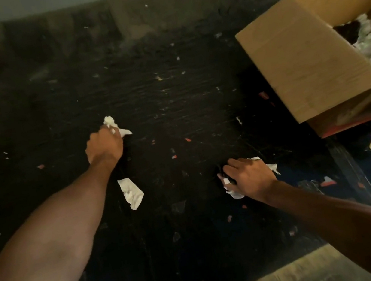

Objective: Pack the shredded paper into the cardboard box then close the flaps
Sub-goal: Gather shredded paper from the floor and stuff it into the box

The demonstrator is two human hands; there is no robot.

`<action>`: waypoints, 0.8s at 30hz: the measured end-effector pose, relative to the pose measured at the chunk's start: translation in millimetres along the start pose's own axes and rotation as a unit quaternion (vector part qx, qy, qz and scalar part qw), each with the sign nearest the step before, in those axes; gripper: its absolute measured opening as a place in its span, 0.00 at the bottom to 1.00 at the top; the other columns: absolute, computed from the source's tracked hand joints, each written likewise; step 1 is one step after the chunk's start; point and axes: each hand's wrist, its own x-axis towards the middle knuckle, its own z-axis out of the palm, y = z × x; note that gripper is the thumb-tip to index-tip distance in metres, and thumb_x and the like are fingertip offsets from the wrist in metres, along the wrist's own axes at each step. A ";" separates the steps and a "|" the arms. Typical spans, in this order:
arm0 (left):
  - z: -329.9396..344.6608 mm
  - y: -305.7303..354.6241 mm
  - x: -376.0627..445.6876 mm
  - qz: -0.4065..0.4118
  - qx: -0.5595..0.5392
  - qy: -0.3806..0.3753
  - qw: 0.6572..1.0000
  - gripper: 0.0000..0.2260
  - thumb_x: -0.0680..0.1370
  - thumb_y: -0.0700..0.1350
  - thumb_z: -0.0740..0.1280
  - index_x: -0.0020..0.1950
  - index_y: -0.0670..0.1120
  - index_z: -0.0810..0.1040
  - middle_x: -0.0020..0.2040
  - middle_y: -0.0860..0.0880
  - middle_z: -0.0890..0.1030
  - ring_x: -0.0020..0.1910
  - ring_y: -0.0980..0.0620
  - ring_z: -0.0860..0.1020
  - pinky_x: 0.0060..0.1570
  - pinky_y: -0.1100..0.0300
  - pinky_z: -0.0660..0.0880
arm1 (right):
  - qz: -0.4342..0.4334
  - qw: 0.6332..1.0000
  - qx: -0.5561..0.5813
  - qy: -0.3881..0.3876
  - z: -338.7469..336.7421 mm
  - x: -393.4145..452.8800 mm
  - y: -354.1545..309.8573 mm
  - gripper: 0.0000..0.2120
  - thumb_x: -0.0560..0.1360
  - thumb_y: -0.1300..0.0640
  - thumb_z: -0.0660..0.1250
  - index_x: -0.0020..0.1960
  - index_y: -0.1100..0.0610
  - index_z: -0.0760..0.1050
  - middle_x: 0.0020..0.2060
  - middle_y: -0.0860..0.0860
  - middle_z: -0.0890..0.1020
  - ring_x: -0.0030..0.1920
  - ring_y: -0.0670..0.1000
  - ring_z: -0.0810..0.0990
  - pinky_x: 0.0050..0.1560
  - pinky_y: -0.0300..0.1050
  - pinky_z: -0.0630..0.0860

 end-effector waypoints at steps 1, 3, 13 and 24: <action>-1.9 -1.2 -5.9 0.006 -0.018 0.000 1.000 0.15 0.83 0.52 0.56 0.56 0.42 0.76 0.50 0.39 0.80 0.47 0.41 0.79 0.46 0.47 0.77 | 0.007 1.000 -0.001 -0.011 -3.4 2.1 -1.0 0.12 0.67 0.49 0.75 0.44 0.56 0.79 0.38 0.52 0.80 0.34 0.56 0.82 0.27 0.48 0.74; -5.2 -5.3 -22.0 0.019 -0.043 0.004 0.999 0.16 0.83 0.51 0.55 0.54 0.42 0.76 0.47 0.41 0.77 0.47 0.43 0.76 0.45 0.49 0.73 | 0.026 0.999 0.004 -0.041 -11.4 7.4 -4.3 0.14 0.73 0.47 0.70 0.53 0.55 0.79 0.47 0.52 0.81 0.43 0.55 0.83 0.35 0.48 0.75; -59.3 -59.1 -68.2 0.030 -0.183 0.064 0.981 0.13 0.81 0.48 0.56 0.37 0.50 0.71 0.38 0.46 0.78 0.46 0.44 0.78 0.45 0.50 0.72 | -0.123 0.974 0.113 -0.153 -47.2 91.7 -115.8 0.22 0.80 0.48 0.60 0.71 0.48 0.58 0.54 0.55 0.83 0.51 0.60 0.83 0.49 0.54 0.77; -77.6 -121.3 -156.7 -0.019 -0.195 0.026 0.980 0.15 0.83 0.47 0.57 0.39 0.48 0.75 0.38 0.51 0.78 0.41 0.53 0.77 0.40 0.58 0.69 | -0.095 0.973 0.023 -0.208 -29.3 107.7 -175.3 0.22 0.83 0.45 0.54 0.73 0.51 0.58 0.59 0.59 0.80 0.56 0.62 0.80 0.49 0.54 0.74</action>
